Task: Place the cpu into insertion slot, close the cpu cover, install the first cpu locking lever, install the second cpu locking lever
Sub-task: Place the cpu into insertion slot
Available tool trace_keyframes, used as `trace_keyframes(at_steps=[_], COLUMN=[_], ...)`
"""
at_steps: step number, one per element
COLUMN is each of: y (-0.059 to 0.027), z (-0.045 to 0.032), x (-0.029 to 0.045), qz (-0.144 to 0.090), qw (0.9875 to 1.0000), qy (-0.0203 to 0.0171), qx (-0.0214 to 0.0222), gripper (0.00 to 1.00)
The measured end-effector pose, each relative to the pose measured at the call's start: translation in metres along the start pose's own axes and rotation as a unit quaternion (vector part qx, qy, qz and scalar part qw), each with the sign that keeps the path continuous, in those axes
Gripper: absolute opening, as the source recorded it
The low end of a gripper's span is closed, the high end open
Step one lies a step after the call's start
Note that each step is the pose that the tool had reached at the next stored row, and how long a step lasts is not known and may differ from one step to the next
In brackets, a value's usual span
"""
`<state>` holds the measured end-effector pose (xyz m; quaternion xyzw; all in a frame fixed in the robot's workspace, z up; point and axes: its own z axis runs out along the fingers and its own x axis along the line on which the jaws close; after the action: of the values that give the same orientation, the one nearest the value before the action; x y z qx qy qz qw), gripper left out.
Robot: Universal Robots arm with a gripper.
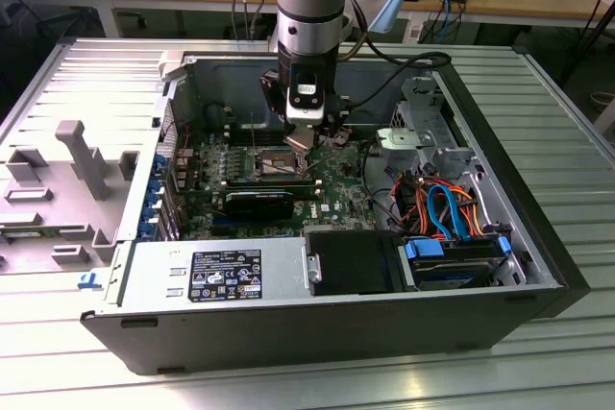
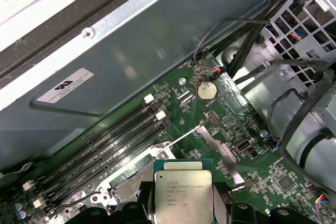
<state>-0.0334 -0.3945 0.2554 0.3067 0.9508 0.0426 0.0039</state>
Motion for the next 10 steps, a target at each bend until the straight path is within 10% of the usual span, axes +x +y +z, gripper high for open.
trace_keyframes(at_steps=[10], y=[0.0], z=[0.0002], x=[0.0], qz=[0.004], qw=[1.0], qy=[-0.0004], qx=[-0.0001], gripper=[0.54])
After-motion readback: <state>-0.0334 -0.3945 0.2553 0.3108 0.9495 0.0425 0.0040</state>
